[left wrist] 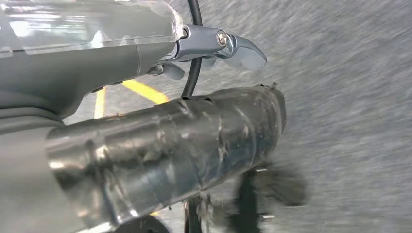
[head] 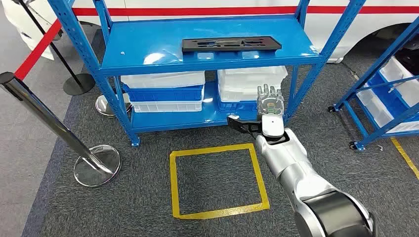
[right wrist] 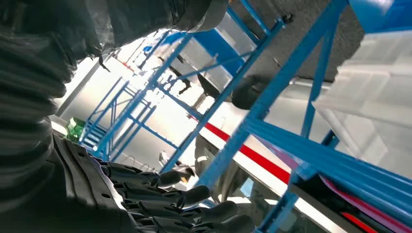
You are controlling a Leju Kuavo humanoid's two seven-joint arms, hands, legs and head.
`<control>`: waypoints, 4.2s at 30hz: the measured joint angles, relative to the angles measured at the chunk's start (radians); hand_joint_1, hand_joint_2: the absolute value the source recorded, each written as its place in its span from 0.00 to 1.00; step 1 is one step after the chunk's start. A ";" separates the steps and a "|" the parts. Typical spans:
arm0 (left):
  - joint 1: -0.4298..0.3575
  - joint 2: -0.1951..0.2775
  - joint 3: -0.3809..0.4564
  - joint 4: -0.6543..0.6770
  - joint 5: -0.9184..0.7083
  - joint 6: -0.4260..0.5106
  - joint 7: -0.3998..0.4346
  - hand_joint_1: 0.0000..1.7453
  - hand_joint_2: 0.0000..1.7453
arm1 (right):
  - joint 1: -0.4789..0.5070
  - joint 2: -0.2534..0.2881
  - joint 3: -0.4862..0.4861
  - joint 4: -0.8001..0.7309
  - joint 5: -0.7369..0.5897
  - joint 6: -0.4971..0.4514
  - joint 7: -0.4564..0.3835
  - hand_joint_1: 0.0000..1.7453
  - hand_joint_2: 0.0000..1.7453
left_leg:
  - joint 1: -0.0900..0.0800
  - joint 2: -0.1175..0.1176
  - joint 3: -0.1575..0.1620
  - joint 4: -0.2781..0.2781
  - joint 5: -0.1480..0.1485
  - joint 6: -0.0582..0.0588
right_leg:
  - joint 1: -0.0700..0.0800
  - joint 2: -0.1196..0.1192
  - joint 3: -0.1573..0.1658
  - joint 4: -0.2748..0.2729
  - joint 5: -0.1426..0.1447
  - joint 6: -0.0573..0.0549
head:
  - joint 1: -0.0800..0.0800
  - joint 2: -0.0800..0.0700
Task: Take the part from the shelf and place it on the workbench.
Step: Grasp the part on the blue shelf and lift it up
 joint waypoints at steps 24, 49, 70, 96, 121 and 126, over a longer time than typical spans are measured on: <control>0.006 -0.002 -0.004 0.005 -0.051 -0.007 -0.005 0.00 0.00 | 0.022 -0.025 0.001 0.002 0.000 0.003 0.006 0.00 1.00 | -0.011 0.000 -0.127 -0.003 0.134 -0.010 | 0.042 0.037 0.209 -0.335 0.147 -0.040 | 0.002 0.000; -0.003 -0.001 -0.007 0.004 -0.086 -0.019 0.018 0.00 0.00 | 0.013 -0.094 -0.002 0.005 0.000 0.036 0.033 0.00 1.00 | -0.009 0.006 -0.065 0.001 0.060 -0.005 | 0.022 0.001 0.102 -0.311 0.218 -0.021 | 0.003 0.000; -0.003 -0.001 0.009 0.005 -0.086 -0.021 0.025 0.00 0.00 | -0.037 -0.120 -0.022 0.008 0.000 0.061 0.039 0.00 1.00 | -0.010 0.006 -0.066 0.003 0.060 -0.014 | 0.021 0.000 0.103 -0.310 0.218 -0.021 | 0.003 0.000; -0.004 -0.001 0.022 0.005 -0.105 -0.018 0.017 0.00 0.00 | -0.039 -0.119 -0.021 0.008 0.000 0.071 0.036 0.00 1.00 | -0.010 0.006 -0.067 0.004 0.059 -0.014 | 0.021 0.000 0.104 -0.310 0.219 -0.021 | 0.003 0.000; -0.011 0.004 0.044 0.004 -0.106 -0.021 0.010 0.00 0.00 | -0.034 -0.104 -0.017 0.014 0.000 0.077 0.021 0.00 1.00 | 0.022 0.012 -0.048 0.026 0.022 -0.057 | -0.009 0.002 0.081 -0.280 0.219 -0.008 | 0.003 0.000; -0.011 0.002 0.046 0.005 -0.111 -0.018 0.006 0.00 0.00 | -0.032 -0.096 -0.017 0.014 0.000 0.078 0.021 0.00 1.00 | 0.016 0.013 -0.171 0.293 -0.107 -0.048 | 0.008 0.003 0.083 -0.283 0.220 -0.030 | 0.003 0.000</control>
